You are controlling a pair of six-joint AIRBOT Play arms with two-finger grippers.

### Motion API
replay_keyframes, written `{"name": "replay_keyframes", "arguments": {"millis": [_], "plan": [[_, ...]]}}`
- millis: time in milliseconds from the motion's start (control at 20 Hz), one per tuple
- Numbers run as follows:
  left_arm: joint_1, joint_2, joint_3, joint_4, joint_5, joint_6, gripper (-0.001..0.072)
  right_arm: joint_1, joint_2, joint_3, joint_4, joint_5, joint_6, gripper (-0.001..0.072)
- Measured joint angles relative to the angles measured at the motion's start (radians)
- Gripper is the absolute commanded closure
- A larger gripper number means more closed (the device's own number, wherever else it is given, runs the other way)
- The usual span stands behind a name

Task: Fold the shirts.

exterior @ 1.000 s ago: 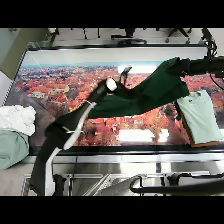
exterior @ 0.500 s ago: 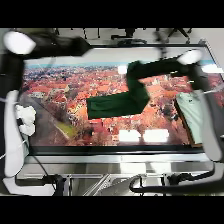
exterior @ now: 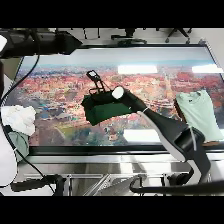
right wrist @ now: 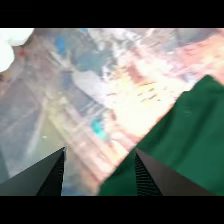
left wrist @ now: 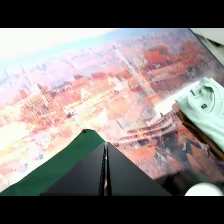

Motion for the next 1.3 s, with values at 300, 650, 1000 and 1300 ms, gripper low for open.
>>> {"name": "replay_keyframes", "arguments": {"millis": [300, 650, 1000, 1300], "plan": [[-0.017, -0.027, 0.000, 0.000, -0.015, 0.014, 0.0689, -0.339, 0.108, 0.000, -0.209, 0.183, 0.176, 0.0227], [-0.019, -0.032, 0.000, 0.000, -0.019, 0.014, 0.0689, -0.581, -0.043, -0.002, -0.237, 0.435, 0.280, 0.0168], [-0.019, -0.032, 0.000, 0.000, -0.019, 0.014, 0.0689, -0.536, -0.204, -0.002, 0.006, 0.486, 0.149, 0.0415], [-0.019, -0.032, 0.000, 0.000, -0.029, 0.015, 0.0689, -0.521, -0.179, 0.055, 0.128, 0.514, 0.073, 0.0690]]}}
